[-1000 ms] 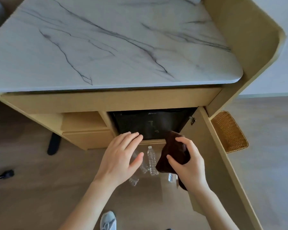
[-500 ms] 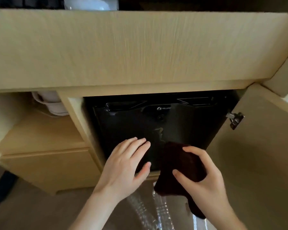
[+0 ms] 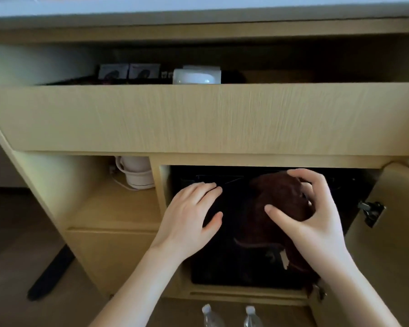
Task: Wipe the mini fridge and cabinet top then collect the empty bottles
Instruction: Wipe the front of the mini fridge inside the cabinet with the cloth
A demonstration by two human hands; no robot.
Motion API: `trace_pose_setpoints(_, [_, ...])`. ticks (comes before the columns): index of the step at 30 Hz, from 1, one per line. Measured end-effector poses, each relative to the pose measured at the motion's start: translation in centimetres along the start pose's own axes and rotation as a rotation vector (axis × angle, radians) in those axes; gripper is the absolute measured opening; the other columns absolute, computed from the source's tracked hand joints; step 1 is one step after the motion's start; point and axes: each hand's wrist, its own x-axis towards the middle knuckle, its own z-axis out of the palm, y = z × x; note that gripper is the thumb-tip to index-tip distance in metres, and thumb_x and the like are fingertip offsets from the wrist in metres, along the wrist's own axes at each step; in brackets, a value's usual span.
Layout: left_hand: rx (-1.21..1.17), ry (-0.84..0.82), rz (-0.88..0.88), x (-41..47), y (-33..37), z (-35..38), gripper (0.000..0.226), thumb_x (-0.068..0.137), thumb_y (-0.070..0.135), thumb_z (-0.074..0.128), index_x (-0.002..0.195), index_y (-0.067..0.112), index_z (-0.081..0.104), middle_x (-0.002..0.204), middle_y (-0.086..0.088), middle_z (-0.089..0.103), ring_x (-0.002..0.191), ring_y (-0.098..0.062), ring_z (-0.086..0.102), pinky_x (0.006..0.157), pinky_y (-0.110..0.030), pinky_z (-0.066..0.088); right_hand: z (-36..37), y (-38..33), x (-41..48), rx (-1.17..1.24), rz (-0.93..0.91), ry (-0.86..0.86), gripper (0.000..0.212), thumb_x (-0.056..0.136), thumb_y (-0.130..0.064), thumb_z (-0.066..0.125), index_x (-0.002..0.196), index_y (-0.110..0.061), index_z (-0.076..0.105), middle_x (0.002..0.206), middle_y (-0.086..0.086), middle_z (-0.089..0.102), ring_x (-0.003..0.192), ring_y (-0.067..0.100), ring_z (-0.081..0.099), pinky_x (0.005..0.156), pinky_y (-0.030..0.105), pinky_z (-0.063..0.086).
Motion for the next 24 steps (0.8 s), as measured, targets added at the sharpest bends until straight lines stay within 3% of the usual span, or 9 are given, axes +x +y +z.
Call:
trace_pose_setpoints(4, [0.078,0.005,-0.002,0.9,-1.7,0.7,0.054,0.091,0.034,0.06,0.14,0.014,0.054,0.144,0.0,0.052,0.135,-0.02,0.046,0.117,-0.034,0.033,3.7,2.3,2.5,0.004,0.014,0.066,0.062,0.073,-0.006,0.085,0.114,-0.03,0.045,0.112,-0.011,0.062,0.102,-0.012,0.058,0.082,0.004,0.047])
trace_pose_setpoints(7, [0.142,0.016,-0.002,1.5,-2.7,1.6,0.061,0.089,0.031,0.065,0.145,0.012,0.049,0.151,-0.002,0.046,0.141,-0.022,0.039,0.119,-0.04,0.031,6.6,4.6,2.8,-0.051,-0.023,0.196,0.063,0.074,-0.008,0.085,0.117,-0.027,0.044,0.121,-0.007,0.059,0.108,-0.011,0.055,0.085,0.001,0.042])
trace_pose_setpoints(10, [0.177,0.031,-0.018,2.1,-3.6,2.5,0.069,0.085,0.028,0.071,0.146,0.011,0.046,0.151,-0.005,0.046,0.141,-0.024,0.041,0.12,-0.04,0.028,8.2,5.7,2.6,-0.113,-0.057,0.343,0.063,0.074,-0.013,0.086,0.121,-0.026,0.046,0.121,-0.006,0.054,0.11,0.003,0.053,0.09,0.003,0.039])
trace_pose_setpoints(13, [0.176,0.029,-0.058,2.5,-4.4,3.3,0.074,0.079,0.026,0.079,0.144,0.008,0.048,0.148,-0.007,0.049,0.137,-0.026,0.046,0.118,-0.035,0.024,9.4,6.4,2.8,-0.301,-0.128,0.537,0.068,0.07,-0.024,0.087,0.125,-0.013,0.05,0.128,0.009,0.049,0.119,0.023,0.044,0.1,0.021,0.034])
trace_pose_setpoints(17, [0.049,0.025,-0.055,2.4,-5.7,3.7,0.068,0.083,0.012,0.076,0.145,0.012,0.047,0.148,-0.002,0.048,0.14,-0.022,0.042,0.117,-0.03,0.024,11.7,5.9,3.3,-0.14,-0.021,0.565,0.077,0.076,-0.023,0.086,0.138,-0.012,0.042,0.135,0.001,0.048,0.127,0.016,0.046,0.104,0.013,0.035])
trace_pose_setpoints(19, [-0.045,0.032,-0.049,2.3,-6.4,3.7,0.066,0.086,0.007,0.071,0.146,0.016,0.046,0.149,0.002,0.046,0.142,-0.016,0.036,0.115,-0.024,0.027,12.9,5.7,3.6,-0.14,-0.002,0.572,0.075,0.076,-0.026,0.085,0.138,-0.013,0.044,0.135,0.0,0.052,0.128,0.017,0.047,0.109,0.028,0.039])
trace_pose_setpoints(21, [-0.101,0.049,-0.053,2.3,-6.7,3.8,0.066,0.084,0.004,0.072,0.145,0.016,0.049,0.148,0.004,0.048,0.141,-0.012,0.034,0.113,-0.014,0.02,14.2,5.8,3.9,-0.326,-0.141,0.503,0.065,0.076,-0.025,0.083,0.131,-0.01,0.053,0.13,0.004,0.058,0.127,0.024,0.05,0.111,0.044,0.038])
trace_pose_setpoints(24, [-0.155,0.051,-0.058,2.4,-6.9,3.7,0.067,0.08,0.001,0.075,0.142,0.014,0.052,0.144,0.002,0.052,0.139,-0.01,0.034,0.111,-0.003,0.01,15.3,6.2,4.3,-0.655,-0.33,0.333,0.052,0.08,-0.026,0.072,0.128,-0.01,0.061,0.129,0.007,0.063,0.129,0.032,0.051,0.116,0.051,0.028])
